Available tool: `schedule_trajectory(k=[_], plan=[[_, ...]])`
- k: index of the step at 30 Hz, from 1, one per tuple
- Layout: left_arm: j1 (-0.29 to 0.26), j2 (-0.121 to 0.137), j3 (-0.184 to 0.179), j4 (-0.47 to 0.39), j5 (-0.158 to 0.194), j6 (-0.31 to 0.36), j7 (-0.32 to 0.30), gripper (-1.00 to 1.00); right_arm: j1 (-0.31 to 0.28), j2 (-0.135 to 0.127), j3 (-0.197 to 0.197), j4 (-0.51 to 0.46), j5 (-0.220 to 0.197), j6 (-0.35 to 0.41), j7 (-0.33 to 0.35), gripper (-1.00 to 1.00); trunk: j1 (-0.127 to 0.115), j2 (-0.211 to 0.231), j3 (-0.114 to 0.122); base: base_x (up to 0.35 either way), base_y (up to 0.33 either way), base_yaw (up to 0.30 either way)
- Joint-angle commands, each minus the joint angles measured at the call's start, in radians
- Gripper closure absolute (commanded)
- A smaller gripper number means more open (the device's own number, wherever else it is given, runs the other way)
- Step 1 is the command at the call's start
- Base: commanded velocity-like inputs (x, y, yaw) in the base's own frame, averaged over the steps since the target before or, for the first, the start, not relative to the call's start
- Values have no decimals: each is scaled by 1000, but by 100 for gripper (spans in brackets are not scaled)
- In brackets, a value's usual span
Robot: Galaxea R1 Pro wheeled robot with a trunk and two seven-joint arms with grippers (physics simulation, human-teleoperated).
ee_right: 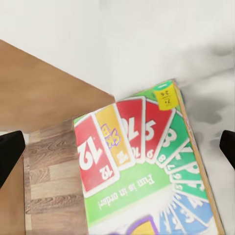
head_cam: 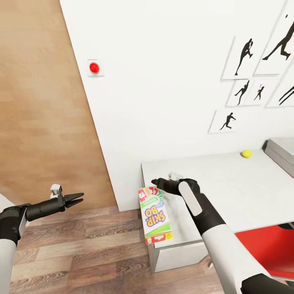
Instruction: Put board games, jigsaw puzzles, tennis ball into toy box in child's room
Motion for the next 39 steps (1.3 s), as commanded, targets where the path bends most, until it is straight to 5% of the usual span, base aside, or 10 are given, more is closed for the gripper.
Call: schedule_trajectory(k=[1, 10, 23, 39], plan=[[-1, -1, 4, -1, -11, 11, -8, -100, 8, -1, 1, -22, -10, 2, -11, -100, 0, -1, 0, 0, 0, 0], [-1, -1, 4, -1, -10, 11, -8, -100, 36, -7, 1, -100, -10, 9, -14, -100, 0, -1, 15, 0, 0, 0], [-1, -2, 4, -1, -9, 11, -8, -100, 102, -57, 0, -269, -11, 28, -13, -100, 0, -1, 36, 0, 0, 0], [-1, -15, 3, -1, -12, 12, -8, -100, 191, -63, -15, -486, -11, 136, -15, -100, 0, -1, 62, 0, 0, 0]])
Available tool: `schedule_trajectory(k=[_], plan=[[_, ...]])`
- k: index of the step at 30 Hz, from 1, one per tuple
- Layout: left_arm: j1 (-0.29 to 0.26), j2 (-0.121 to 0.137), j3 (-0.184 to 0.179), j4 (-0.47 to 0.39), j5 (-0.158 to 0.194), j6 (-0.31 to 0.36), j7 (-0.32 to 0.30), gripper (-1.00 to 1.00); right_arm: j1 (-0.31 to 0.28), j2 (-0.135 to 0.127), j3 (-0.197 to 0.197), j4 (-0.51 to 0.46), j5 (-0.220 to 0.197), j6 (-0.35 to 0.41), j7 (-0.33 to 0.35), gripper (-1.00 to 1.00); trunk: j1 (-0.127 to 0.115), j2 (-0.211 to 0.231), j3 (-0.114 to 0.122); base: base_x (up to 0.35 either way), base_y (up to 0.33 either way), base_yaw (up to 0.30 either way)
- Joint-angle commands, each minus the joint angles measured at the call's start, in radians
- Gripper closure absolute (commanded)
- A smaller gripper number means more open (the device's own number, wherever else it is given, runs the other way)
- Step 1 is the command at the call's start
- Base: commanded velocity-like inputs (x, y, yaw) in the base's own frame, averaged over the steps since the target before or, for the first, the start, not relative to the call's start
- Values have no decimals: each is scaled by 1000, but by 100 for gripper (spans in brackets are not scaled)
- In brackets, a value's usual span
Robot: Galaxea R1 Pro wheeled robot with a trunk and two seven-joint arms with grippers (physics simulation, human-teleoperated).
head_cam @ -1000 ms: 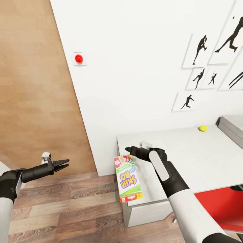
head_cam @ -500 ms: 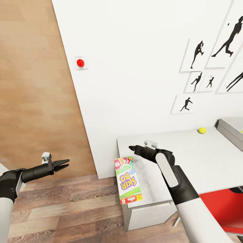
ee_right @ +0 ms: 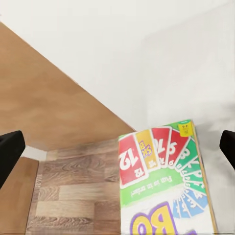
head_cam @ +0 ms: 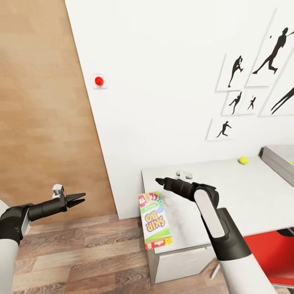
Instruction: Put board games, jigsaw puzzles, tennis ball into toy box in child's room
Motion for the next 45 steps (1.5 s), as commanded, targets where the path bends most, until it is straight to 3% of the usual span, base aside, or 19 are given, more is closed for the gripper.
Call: schedule_trajectory(k=[1, 9, 15, 22, 27, 36, 41, 45], plan=[[-1, -1, 4, -1, -11, 11, -8, -100, 2, 0, -5, -12, -11, 24, -10, -100, 0, -1, 0, 0, 0, 0], [-1, -1, 3, -1, -11, 11, -8, -100, 8, 1, -21, -34, -18, 127, -9, -100, 0, -1, 13, 0, 0, 0], [-1, -1, 3, -1, -11, 10, -8, -100, 53, 2, -76, -58, -33, 150, -7, -100, 0, -1, 23, 0, 0, 0], [-1, -4, 3, -1, -11, 6, -8, -100, 95, 2, -130, -74, -95, 161, -5, -100, 0, -1, 35, 0, 0, 0], [-1, -9, 3, -1, -11, 6, -8, -100, 107, 2, -137, -74, -131, 165, -4, -100, 0, -1, 43, 0, 0, 0], [-1, -12, 3, 0, -11, 6, -8, -100, 132, 0, -139, -77, -151, 166, -1, -100, 0, -1, 58, 0, 0, 0], [-1, -14, 3, 1, -11, 5, -8, -100, 155, -3, -152, -78, -204, 166, 2, -100, 0, -1, 66, 0, 0, 0], [0, -15, 3, 2, -11, 5, -8, -100, 177, -36, -166, -77, -296, 166, 3, -100, 0, -1, 73, 0, 0, 0]])
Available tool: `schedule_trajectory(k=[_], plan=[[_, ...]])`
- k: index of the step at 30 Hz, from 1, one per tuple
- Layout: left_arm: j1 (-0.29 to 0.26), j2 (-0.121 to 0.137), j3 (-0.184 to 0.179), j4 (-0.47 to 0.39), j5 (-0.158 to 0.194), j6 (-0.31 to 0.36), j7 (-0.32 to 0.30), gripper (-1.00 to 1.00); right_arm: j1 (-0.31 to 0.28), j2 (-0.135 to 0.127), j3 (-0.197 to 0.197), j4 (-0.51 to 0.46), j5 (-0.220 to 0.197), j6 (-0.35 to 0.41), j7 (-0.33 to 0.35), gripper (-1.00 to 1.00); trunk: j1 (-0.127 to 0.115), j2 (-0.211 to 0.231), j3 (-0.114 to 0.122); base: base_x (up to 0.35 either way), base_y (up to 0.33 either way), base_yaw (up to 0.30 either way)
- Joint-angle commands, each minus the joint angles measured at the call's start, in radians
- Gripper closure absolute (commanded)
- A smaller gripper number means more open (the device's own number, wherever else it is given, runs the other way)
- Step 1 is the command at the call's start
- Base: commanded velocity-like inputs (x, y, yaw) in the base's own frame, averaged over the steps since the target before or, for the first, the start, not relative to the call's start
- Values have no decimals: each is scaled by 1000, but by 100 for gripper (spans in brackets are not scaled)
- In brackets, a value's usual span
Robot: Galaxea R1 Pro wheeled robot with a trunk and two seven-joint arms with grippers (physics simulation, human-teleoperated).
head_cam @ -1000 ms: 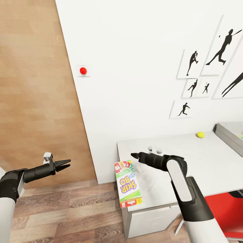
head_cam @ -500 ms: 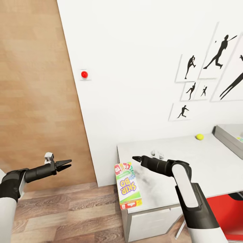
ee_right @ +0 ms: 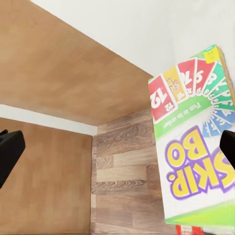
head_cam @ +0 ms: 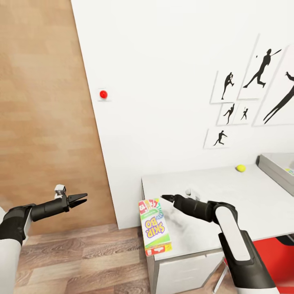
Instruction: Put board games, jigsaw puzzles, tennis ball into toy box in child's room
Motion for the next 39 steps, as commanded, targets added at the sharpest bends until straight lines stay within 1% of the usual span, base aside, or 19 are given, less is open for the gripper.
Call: schedule_trajectory(k=[1, 3, 4, 6, 10, 16, 25, 35, 39], plan=[[-1, -1, 4, 0, -11, 10, -8, -100, 1, -9, -1, -1, -27, 2, -10, -100, 0, -1, 0, 0, 0, 0], [-1, -1, 4, 0, -11, 10, -8, -100, 4, -23, -2, 0, -55, 2, -10, -100, 0, -1, 3, 0, 0, 0], [0, -2, 4, 1, -12, 10, -8, -100, 6, -35, -3, 1, -80, 2, -9, -100, 0, -1, 5, 0, 0, 0], [0, -4, 4, 1, -12, 10, -8, -100, 7, -42, -3, 1, -100, 2, -9, -100, 0, -1, 8, 0, 0, 0], [1, -15, 4, 2, -11, 10, -3, -100, 8, -51, -1, 2, -124, 2, -9, -100, 0, -1, 14, 0, 0, 0], [1, -27, 4, 2, -11, 10, 0, -100, 9, -54, -5, 8, -133, 2, -9, -100, 0, -1, 21, 0, 0, 4], [1, -31, 4, 2, -11, 10, 1, -100, 9, -54, -5, 11, -134, 2, -8, -100, 0, -1, 33, 0, 0, 107], [1, -37, 4, 2, -11, 10, 1, -100, 9, -42, 4, 20, -125, -3, -9, -100, 0, -1, 38, 0, 0, 56], [1, -39, 3, 2, -11, 10, 2, -100, 9, -41, 5, 52, -123, -3, -9, -100, 0, -1, 38, 0, 0, 5]])
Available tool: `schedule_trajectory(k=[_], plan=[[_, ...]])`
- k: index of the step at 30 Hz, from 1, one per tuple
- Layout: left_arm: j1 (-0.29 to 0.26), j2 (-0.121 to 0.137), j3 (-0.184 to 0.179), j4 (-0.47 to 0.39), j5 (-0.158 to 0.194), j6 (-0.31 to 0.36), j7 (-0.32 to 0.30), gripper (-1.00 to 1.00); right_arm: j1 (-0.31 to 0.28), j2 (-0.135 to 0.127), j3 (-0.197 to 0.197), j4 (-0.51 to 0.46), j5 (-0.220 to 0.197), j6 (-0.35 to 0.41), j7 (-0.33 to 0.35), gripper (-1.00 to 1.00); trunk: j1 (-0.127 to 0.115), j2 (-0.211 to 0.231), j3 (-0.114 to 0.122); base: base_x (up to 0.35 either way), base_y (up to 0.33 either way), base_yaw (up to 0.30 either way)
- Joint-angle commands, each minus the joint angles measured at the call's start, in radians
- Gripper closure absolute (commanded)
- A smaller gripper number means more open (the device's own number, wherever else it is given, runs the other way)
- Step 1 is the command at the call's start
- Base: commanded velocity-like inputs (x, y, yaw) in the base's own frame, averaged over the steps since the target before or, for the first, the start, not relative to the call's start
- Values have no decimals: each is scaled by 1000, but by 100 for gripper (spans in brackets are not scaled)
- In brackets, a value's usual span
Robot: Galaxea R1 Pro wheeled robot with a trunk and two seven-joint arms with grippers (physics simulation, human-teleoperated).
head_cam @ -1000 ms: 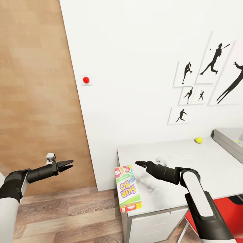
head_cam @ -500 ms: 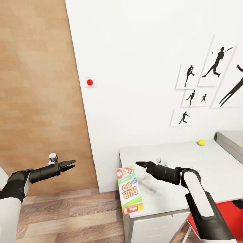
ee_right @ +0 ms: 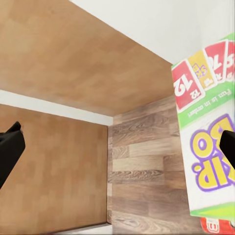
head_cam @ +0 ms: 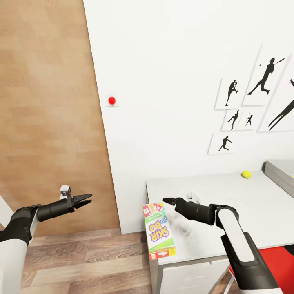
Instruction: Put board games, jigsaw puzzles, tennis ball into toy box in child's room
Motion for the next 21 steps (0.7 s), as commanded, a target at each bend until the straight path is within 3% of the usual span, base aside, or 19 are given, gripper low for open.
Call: schedule_trajectory(k=[1, 7, 12, 21], plan=[[-1, -2, 4, -1, -11, 11, -8, -100, -1, 0, 1, 2, -10, 1, -10, -100, 0, -1, -2, 0, 0, 2], [-1, -14, 3, -1, -13, 11, 1, -100, -1, 1, 0, 13, -9, 0, -10, -100, 0, -1, -2, 35, -57, 1], [-1, -18, 5, -1, -10, 11, 73, -100, -1, 2, -1, 14, -9, -1, -10, -100, 0, -1, -2, 129, -144, 0], [-2, -20, 6, -1, -11, 14, 120, -100, -1, 1, -1, 11, -9, 1, -10, -100, 0, -1, -2, 26, -28, 0]])
